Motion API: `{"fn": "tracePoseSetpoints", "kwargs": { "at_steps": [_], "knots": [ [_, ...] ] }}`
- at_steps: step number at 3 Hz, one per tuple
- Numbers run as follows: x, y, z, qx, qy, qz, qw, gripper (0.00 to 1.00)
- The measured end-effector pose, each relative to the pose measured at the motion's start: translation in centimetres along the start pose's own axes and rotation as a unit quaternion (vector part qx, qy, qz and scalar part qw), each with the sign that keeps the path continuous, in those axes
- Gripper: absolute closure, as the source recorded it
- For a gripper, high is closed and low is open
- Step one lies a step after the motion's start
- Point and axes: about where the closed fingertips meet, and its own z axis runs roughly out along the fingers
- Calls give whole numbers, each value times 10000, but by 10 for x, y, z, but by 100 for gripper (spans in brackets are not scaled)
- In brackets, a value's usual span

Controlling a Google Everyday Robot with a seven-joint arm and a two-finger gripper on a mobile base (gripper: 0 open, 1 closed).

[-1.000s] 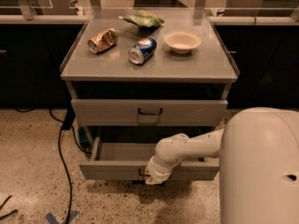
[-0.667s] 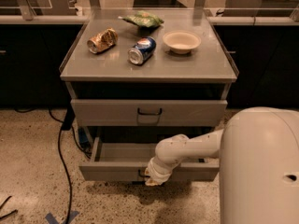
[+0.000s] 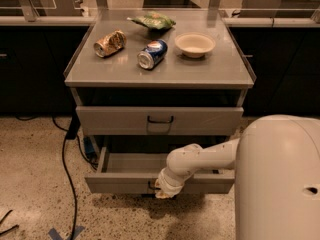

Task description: Open middle drawer

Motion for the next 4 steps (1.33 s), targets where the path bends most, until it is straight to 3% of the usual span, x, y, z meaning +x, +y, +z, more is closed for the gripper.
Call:
{"fn": "tracePoseSetpoints", "kwargs": {
  "at_steps": [2, 3, 4],
  "knots": [
    [0, 0, 0, 0, 0, 0, 10000, 33],
    [0, 0, 0, 0, 3, -4, 10000, 2],
    [0, 0, 0, 0, 3, -4, 10000, 0]
  ]
}}
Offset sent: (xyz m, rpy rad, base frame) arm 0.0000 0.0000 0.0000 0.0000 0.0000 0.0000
